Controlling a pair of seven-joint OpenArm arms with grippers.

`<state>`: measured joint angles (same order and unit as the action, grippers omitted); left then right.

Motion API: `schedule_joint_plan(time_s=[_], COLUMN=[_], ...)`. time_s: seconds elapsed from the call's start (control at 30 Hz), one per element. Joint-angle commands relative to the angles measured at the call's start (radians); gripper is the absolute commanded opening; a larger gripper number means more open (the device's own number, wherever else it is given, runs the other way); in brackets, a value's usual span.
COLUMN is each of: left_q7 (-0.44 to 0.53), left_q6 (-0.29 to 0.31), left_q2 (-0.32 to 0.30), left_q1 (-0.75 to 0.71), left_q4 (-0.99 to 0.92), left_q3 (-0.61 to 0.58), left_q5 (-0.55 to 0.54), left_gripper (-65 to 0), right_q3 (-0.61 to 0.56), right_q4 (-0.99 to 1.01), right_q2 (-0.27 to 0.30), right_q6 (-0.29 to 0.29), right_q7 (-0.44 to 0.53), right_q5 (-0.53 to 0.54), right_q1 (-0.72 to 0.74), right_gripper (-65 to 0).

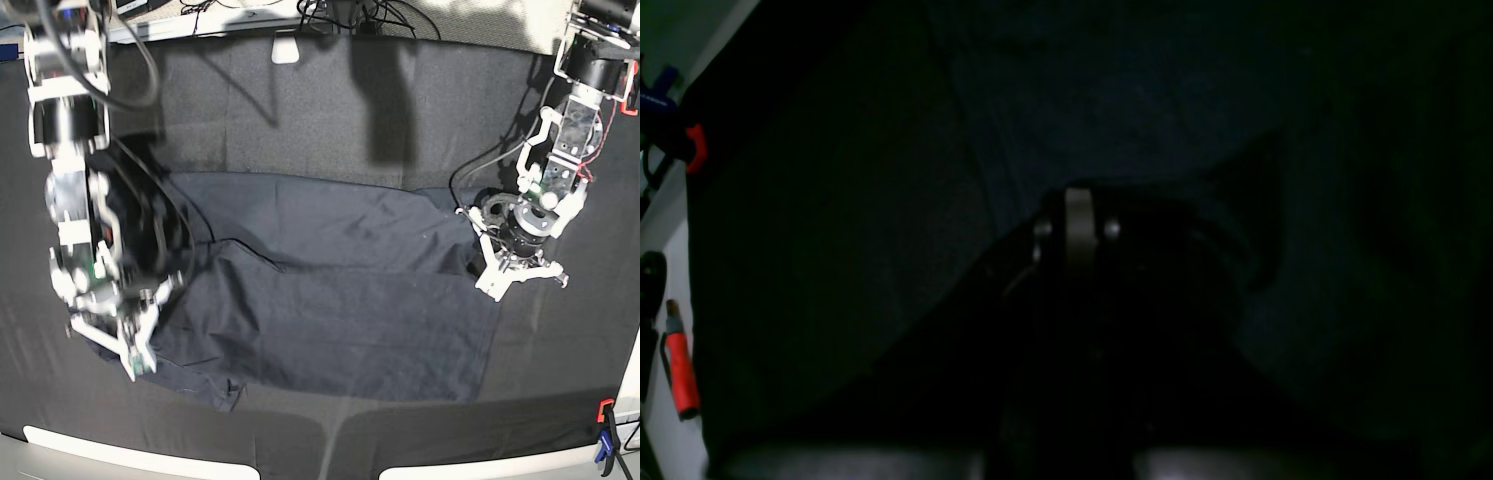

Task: Layout the t-shirt on the table in an organized manner, then fold the t-shirt properly
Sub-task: 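Lower the folded edge with both grippers and release it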

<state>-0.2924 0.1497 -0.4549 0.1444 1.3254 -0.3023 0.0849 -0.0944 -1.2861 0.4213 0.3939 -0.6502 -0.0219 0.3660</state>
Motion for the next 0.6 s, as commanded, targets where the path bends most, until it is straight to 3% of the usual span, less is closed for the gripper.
schedule_joint_plan(time_s=[0.0,0.17,0.57], left_q7=[0.000,-0.054,-0.055], left_q6=[-0.016,-0.016,-0.016], left_q2=[-0.011,-0.011,-0.011], left_q1=[0.022,0.022,0.022], left_q4=[0.015,0.015,0.015], left_q3=[0.007,0.007,0.007], left_q5=[0.000,0.001,0.000], left_gripper=[-65.0,-65.0,-65.0], right_q3=[0.009,0.009,0.008], right_q4=[0.003,0.052,0.052], right_q2=[0.014,0.013,-0.040], right_q6=[0.002,-0.051,-0.049], right_q7=[0.022,-0.001,0.037], right_q5=[-0.001,-0.001,0.023], right_q1=[0.043,0.077,0.122], right_gripper=[-65.0,-65.0,-65.0])
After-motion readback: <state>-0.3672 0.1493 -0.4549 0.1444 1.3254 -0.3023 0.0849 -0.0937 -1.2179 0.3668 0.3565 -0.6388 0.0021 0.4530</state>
